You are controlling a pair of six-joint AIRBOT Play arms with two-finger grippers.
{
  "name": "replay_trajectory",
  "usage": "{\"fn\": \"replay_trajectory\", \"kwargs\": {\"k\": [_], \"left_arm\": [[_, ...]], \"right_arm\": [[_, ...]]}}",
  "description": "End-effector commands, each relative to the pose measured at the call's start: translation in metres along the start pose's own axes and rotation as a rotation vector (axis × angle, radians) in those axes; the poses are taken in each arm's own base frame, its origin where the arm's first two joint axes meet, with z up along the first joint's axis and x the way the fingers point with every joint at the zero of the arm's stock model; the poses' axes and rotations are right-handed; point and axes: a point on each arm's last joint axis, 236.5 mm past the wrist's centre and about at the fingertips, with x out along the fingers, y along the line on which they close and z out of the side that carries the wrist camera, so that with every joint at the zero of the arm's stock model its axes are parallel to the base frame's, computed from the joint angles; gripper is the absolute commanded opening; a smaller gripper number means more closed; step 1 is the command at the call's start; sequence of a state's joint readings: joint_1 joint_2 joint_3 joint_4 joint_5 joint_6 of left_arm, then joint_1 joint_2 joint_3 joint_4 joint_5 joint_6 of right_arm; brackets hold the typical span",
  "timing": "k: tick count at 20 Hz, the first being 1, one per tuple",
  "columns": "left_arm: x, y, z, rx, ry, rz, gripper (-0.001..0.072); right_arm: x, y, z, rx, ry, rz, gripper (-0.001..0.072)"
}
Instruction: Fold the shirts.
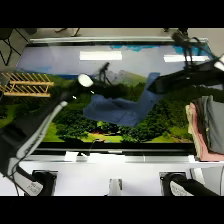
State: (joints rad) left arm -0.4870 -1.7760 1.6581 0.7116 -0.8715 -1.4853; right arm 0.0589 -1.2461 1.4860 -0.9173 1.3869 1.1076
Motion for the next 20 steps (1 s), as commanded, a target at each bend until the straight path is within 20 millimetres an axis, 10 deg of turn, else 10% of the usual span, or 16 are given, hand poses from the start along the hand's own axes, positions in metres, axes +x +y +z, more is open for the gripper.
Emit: {"fn": "replay_trajectory", "kwargs": {"k": [1, 4, 7, 9, 10, 14, 20], "left_arm": [[-0.150, 0.062, 0.058, 0.165, -0.142, 0.344, 0.0034], [-0.274, 0.060, 0.086, 0.145, -0.335, 0.420, 0.0035], [-0.351, 0.037, 0.087, 0.162, -0.478, 0.455, 0.0035], [-0.371, 0.017, 0.081, 0.189, -0.517, 0.454, 0.0035], [-0.374, 0.009, 0.077, 0.200, -0.519, 0.447, 0.0035], [-0.374, 0.002, 0.070, 0.211, -0.504, 0.443, 0.0035], [-0.372, 0.004, 0.067, 0.217, -0.486, 0.449, 0.0036]], "right_arm": [[0.077, 0.032, 0.038, -0.007, -0.086, 0.076, 0.0022], [0.162, 0.069, 0.048, 0.087, -0.109, 0.226, 0.0023], [0.239, 0.096, 0.039, 0.212, -0.109, 0.321, 0.0041], [0.265, 0.113, 0.036, 0.243, -0.128, 0.384, 0.0557], [0.265, 0.118, 0.038, 0.232, -0.140, 0.412, 0.0678], [0.216, 0.103, 0.009, 0.089, 0.013, 0.458, 0.0654], [0.100, -0.106, -0.111, 0.154, 0.463, -0.094, 0.0655]]}}
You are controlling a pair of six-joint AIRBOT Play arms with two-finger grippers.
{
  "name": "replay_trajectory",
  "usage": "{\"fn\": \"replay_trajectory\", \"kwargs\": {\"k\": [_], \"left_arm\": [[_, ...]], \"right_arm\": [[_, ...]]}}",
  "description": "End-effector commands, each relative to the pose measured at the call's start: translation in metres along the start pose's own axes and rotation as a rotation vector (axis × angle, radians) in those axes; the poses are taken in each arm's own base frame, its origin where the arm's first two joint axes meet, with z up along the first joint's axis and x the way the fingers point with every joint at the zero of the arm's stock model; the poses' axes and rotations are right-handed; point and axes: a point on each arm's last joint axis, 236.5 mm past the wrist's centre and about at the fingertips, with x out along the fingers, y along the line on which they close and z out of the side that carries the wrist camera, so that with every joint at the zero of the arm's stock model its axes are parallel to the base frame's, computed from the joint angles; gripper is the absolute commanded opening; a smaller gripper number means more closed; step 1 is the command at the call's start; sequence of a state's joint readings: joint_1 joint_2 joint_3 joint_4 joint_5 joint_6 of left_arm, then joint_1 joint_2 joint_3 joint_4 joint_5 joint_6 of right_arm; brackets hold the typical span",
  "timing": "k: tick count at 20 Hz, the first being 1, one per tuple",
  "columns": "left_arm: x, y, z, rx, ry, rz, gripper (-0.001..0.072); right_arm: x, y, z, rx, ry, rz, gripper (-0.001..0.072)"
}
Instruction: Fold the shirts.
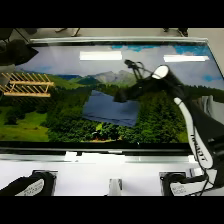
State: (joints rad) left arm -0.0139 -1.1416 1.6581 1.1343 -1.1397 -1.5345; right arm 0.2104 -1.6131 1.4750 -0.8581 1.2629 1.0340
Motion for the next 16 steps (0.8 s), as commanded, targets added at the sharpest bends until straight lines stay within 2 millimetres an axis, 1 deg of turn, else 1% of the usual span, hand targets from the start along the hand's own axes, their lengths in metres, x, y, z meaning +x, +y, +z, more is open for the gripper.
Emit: {"fn": "replay_trajectory", "kwargs": {"k": [1, 3, 6, 7, 9, 11, 12, 13, 14, 15, 16], "left_arm": [[-0.002, 0.000, -0.007, 0.007, 0.027, 0.002, 0.0036], [-0.002, 0.000, -0.013, 0.010, 0.055, 0.001, 0.0036], [-0.003, -0.001, -0.019, 0.009, 0.078, -0.001, 0.0036], [-0.003, -0.001, -0.022, 0.008, 0.092, -0.004, 0.0036], [-0.004, -0.002, -0.028, 0.008, 0.117, -0.006, 0.0036], [-0.005, -0.004, -0.029, 0.006, 0.123, -0.013, 0.0036], [-0.005, -0.005, -0.029, 0.007, 0.123, -0.014, 0.0036], [-0.004, -0.006, -0.030, 0.010, 0.125, -0.017, 0.0036], [-0.004, -0.007, -0.030, 0.011, 0.125, -0.019, 0.0036], [-0.004, -0.009, -0.030, 0.015, 0.125, -0.023, 0.0036], [-0.003, -0.010, -0.031, 0.016, 0.125, -0.025, 0.0036]], "right_arm": [[-0.056, -0.097, -0.091, 0.217, 0.228, -0.232, 0.0655], [-0.030, -0.102, -0.104, 0.322, 0.198, -0.154, 0.0657], [0.021, -0.099, -0.112, 0.388, 0.212, -0.064, 0.0662], [0.035, -0.097, -0.110, 0.396, 0.205, -0.034, 0.0662], [0.054, -0.095, -0.098, 0.429, 0.159, -0.003, 0.0661], [0.063, -0.097, -0.083, 0.464, 0.092, 0.015, 0.0651], [0.066, -0.095, -0.072, 0.487, 0.049, 0.039, 0.0591], [0.066, -0.091, -0.063, 0.495, 0.012, 0.067, 0.0423], [0.064, -0.087, -0.052, 0.477, -0.026, 0.095, 0.0196], [0.058, -0.084, -0.038, 0.458, -0.072, 0.127, 0.0026], [0.043, -0.079, -0.022, 0.402, -0.117, 0.154, 0.0021]]}}
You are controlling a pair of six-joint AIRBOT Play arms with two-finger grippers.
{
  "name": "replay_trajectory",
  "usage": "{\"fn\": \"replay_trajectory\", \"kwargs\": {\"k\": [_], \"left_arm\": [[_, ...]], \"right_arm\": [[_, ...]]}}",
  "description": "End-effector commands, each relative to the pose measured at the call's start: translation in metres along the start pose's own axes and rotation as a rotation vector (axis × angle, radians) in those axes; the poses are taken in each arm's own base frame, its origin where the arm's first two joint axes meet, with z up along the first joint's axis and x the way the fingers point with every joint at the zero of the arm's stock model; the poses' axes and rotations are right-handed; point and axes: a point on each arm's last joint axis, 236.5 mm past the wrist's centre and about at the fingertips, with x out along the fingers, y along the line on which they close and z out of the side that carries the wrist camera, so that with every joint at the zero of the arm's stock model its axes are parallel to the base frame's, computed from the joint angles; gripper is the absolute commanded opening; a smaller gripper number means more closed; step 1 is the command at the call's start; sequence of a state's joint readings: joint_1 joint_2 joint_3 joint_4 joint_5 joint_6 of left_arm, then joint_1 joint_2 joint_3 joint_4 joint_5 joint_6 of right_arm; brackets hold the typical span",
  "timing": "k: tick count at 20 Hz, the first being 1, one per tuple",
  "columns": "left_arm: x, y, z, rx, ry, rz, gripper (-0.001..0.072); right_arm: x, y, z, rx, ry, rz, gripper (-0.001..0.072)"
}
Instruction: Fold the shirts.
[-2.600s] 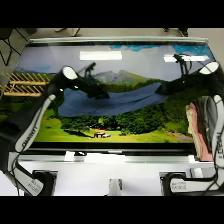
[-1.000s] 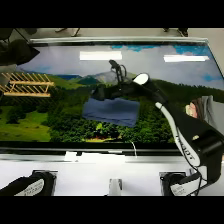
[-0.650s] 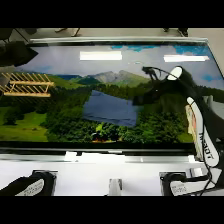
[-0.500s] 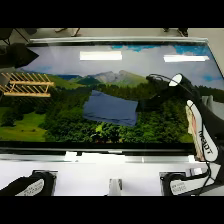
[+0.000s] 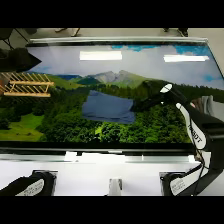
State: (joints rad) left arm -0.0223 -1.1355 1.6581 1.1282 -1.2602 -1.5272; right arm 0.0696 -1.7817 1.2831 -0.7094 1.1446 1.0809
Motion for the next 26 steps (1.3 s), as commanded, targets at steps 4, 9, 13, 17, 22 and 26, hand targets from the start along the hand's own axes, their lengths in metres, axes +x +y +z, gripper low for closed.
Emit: {"fn": "replay_trajectory", "kwargs": {"k": [4, 9, 13, 17, 22, 26], "left_arm": [[0.002, -0.004, -0.003, 0.021, 0.011, -0.010, 0.0036], [0.002, -0.004, -0.003, 0.022, 0.011, -0.010, 0.0036], [0.002, -0.004, -0.003, 0.032, 0.011, -0.010, 0.0036], [0.002, -0.004, -0.003, 0.033, 0.011, -0.010, 0.0036], [0.002, -0.004, -0.003, 0.048, 0.011, -0.010, 0.0036], [0.002, -0.004, -0.003, 0.058, 0.011, -0.010, 0.0036]], "right_arm": [[-0.163, 0.030, 0.088, -0.177, -0.341, 0.006, 0.0020], [-0.354, -0.027, 0.053, -0.060, -0.538, -0.287, 0.0020], [-0.431, -0.063, -0.010, 0.078, -0.613, -0.386, 0.0020], [-0.479, -0.097, -0.062, 0.228, -0.680, -0.456, 0.0020], [-0.521, -0.109, -0.109, 0.337, -0.767, -0.543, 0.0020], [-0.524, -0.135, -0.191, 0.544, -0.620, -0.670, 0.0021]]}}
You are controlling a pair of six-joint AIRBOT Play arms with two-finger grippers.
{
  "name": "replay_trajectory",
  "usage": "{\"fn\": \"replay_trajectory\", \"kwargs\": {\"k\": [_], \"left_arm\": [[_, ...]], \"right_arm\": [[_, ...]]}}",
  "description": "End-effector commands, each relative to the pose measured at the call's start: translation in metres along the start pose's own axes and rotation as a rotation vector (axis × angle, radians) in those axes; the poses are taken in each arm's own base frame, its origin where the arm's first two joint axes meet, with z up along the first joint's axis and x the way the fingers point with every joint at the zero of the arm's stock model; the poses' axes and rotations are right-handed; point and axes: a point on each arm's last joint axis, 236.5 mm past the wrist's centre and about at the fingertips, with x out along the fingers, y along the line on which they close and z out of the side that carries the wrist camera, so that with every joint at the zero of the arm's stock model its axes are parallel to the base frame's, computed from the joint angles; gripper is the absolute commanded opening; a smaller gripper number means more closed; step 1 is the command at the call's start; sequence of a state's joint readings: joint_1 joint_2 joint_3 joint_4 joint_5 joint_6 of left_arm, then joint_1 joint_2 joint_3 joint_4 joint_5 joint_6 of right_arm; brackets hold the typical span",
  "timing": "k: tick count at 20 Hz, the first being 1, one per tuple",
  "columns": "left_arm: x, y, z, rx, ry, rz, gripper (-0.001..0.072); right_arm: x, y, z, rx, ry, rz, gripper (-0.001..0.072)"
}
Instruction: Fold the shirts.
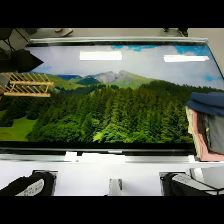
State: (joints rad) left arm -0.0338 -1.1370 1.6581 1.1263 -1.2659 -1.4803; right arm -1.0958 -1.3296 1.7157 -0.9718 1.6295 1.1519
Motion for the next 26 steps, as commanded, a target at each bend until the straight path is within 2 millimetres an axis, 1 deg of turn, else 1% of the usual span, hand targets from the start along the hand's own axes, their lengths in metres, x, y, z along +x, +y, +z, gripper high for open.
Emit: {"fn": "replay_trajectory", "kwargs": {"k": [1, 3, 5, 8, 9, 10, 11, 12, 13, 14, 15, 16, 17, 18, 19, 20, 21, 22, 23, 24, 25, 26], "left_arm": [[0.000, 0.000, 0.000, 0.006, 0.001, 0.000, 0.0037], [0.000, 0.000, 0.000, 0.005, 0.001, 0.000, 0.0037], [0.000, 0.000, -0.001, 0.006, 0.003, 0.000, 0.0036], [0.001, -0.002, -0.001, 0.007, 0.005, -0.004, 0.0036], [0.002, -0.004, -0.002, 0.011, 0.008, -0.007, 0.0036], [0.003, -0.004, -0.002, 0.010, 0.011, -0.010, 0.0036], [0.005, -0.007, -0.003, 0.014, 0.015, -0.015, 0.0036], [0.006, -0.009, -0.004, 0.018, 0.019, -0.020, 0.0036], [0.008, -0.011, -0.005, 0.020, 0.022, -0.024, 0.0037], [0.009, -0.013, -0.006, 0.024, 0.026, -0.027, 0.0036], [0.011, -0.015, -0.006, 0.029, 0.029, -0.031, 0.0035], [0.014, -0.013, -0.007, 0.033, 0.036, -0.025, 0.0035], [0.018, -0.010, -0.010, 0.050, 0.048, -0.009, 0.0035], [0.022, -0.002, -0.012, 0.069, 0.061, 0.029, 0.0034], [0.028, 0.010, -0.014, 0.094, 0.081, 0.088, 0.0034], [0.034, 0.024, -0.016, 0.111, 0.107, 0.159, 0.0034], [0.040, 0.043, -0.022, 0.125, 0.156, 0.251, 0.0034], [0.044, 0.064, -0.032, 0.133, 0.219, 0.349, 0.0034], [0.048, 0.084, -0.047, 0.135, 0.296, 0.443, 0.0036], [0.054, 0.096, -0.065, 0.124, 0.383, 0.485, 0.0061], [0.061, 0.100, -0.090, 0.085, 0.483, 0.490, 0.0328], [0.065, 0.103, -0.115, 0.037, 0.576, 0.497, 0.0686]], "right_arm": [[-0.025, -0.061, -0.051, 0.100, 0.153, -0.204, 0.0021], [-0.020, -0.077, -0.072, 0.149, 0.220, -0.254, 0.0021], [-0.004, -0.079, -0.094, 0.188, 0.286, -0.223, 0.0021], [0.024, -0.079, -0.134, 0.243, 0.388, -0.179, 0.0022], [0.030, -0.080, -0.150, 0.260, 0.425, -0.179, 0.0026], [0.035, -0.083, -0.164, 0.272, 0.460, -0.184, 0.0197], [0.038, -0.085, -0.168, 0.248, 0.471, -0.181, 0.0456], [0.038, -0.086, -0.162, 0.213, 0.450, -0.183, 0.0619], [0.033, -0.089, -0.149, 0.178, 0.411, -0.198, 0.0625], [0.023, -0.093, -0.125, 0.143, 0.339, -0.231, 0.0625], [0.010, -0.095, -0.088, 0.096, 0.219, -0.271, 0.0623], [-0.007, -0.093, -0.046, 0.039, 0.082, -0.311, 0.0623], [-0.026, -0.082, 0.001, -0.056, -0.061, -0.351, 0.0621], [-0.038, -0.061, 0.038, -0.163, -0.163, -0.373, 0.0615], [-0.042, -0.031, 0.067, -0.284, -0.235, -0.372, 0.0614], [-0.033, 0.011, 0.086, -0.420, -0.271, -0.341, 0.0614], [-0.014, 0.055, 0.090, -0.544, -0.256, -0.293, 0.0614], [0.010, 0.094, 0.081, -0.639, -0.204, -0.250, 0.0614], [0.036, 0.135, 0.065, -0.717, -0.134, -0.203, 0.0614], [0.061, 0.169, 0.045, -0.780, -0.058, -0.155, 0.0615], [0.087, 0.201, 0.017, -0.825, 0.040, -0.094, 0.0618], [0.109, 0.226, -0.012, -0.852, 0.140, -0.031, 0.0665]]}}
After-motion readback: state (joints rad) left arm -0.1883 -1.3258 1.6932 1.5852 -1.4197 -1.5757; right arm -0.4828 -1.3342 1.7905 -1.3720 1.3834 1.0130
